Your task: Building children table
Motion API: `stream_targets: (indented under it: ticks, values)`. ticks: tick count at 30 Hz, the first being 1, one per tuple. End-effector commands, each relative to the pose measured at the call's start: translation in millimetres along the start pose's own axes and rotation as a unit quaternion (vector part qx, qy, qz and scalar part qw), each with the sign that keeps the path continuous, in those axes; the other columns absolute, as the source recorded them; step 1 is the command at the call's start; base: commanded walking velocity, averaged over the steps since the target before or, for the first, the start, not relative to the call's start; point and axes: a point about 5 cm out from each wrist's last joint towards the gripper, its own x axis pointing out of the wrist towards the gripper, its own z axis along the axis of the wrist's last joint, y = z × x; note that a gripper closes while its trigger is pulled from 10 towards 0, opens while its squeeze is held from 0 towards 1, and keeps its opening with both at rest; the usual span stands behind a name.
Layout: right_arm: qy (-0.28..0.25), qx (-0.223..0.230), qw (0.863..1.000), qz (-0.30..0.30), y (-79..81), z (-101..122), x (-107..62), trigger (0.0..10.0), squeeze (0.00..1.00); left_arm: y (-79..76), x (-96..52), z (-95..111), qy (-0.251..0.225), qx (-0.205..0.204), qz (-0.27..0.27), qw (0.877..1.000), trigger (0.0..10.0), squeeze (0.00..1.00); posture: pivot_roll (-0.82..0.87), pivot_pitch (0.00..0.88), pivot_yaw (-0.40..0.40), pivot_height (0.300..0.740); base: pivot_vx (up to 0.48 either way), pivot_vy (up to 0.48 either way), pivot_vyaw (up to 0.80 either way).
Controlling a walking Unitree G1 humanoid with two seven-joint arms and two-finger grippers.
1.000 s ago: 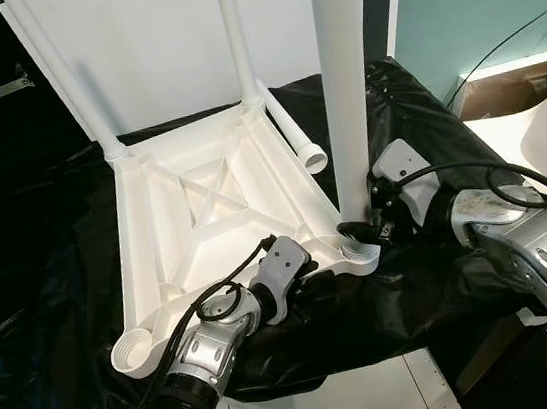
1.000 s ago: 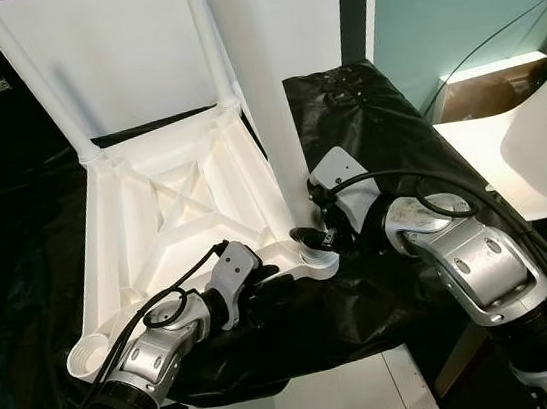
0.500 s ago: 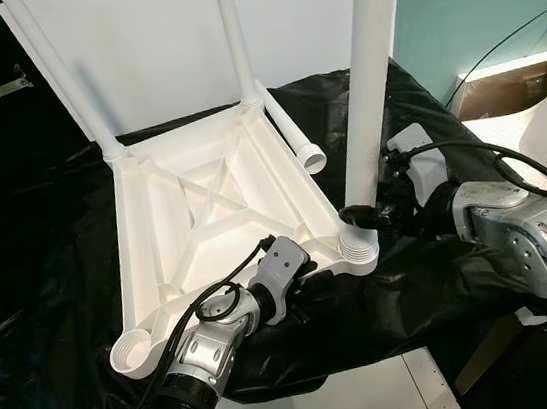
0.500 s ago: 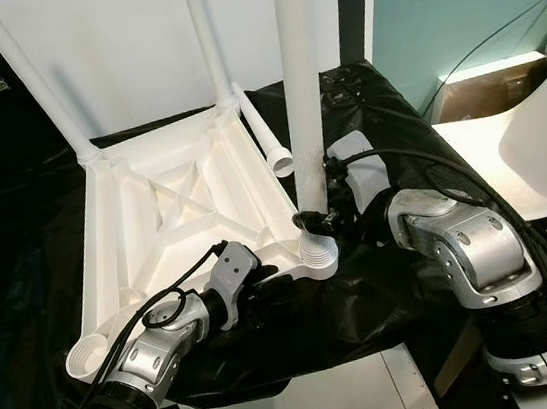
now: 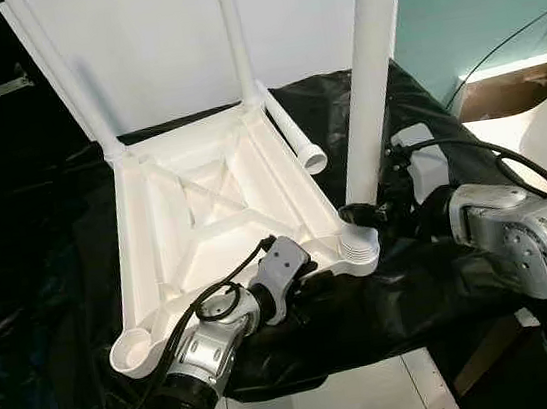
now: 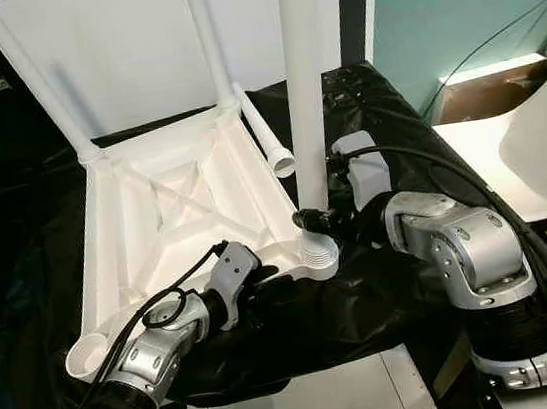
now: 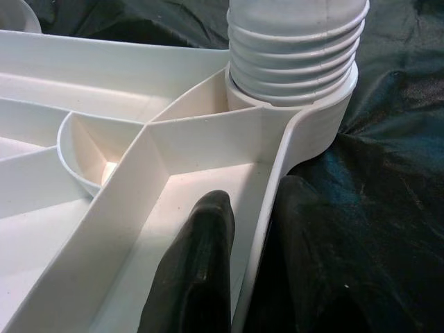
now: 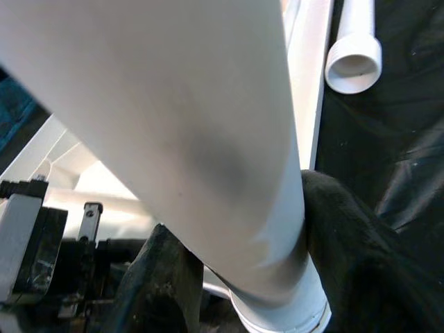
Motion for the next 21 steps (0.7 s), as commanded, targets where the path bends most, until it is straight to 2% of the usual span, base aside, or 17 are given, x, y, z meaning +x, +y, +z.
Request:
stream_targets:
  ticks: [1,7,12,15,18,21]
  values:
    - [0.069,0.073,0.995,0.016,5.2,-42,10.3,10.0,0.0,-6.9,-3.9,-19,0.035,-0.015,-0.042,0.998,10.0,0.0,-0.16,0.0,0.075,0.74,0.0,0.0,0.0]
    - [0.031,0.104,0.994,-0.017,7.1,-52,17.5,10.0,0.0,-8.1,-4.5,-20,0.036,-0.016,-0.041,0.998,10.0,0.0,-0.15,0.0,0.074,0.74,0.0,0.0,0.0]
    - [-0.038,0.08,0.992,-0.085,3.7,-50,26.3,10.0,0.0,-7.3,-5.9,-21,0.037,-0.017,-0.037,0.998,10.0,0.0,-0.14,0.0,0.077,0.74,0.0,0.0,0.0]
    - [-0.051,0.079,0.991,-0.093,6.9,-49,29.3,10.0,0.0,-7.2,-6.6,-21,0.037,-0.017,-0.037,0.998,10.0,0.0,-0.14,0.0,0.078,0.74,0.0,0.0,0.0]
    - [-0.092,0.032,0.988,-0.119,11.0,-44,30.8,10.0,0.0,-6.8,-7.9,-22,0.039,-0.016,-0.036,0.998,10.0,0.0,-0.13,0.0,0.083,0.74,0.0,0.0,0.0]
    - [-0.106,0.021,0.986,-0.131,11.0,-44,30.6,10.0,0.0,-6.8,-8.1,-22,0.039,-0.016,-0.036,0.998,10.0,0.0,-0.13,0.0,0.083,0.74,0.0,0.0,0.0]
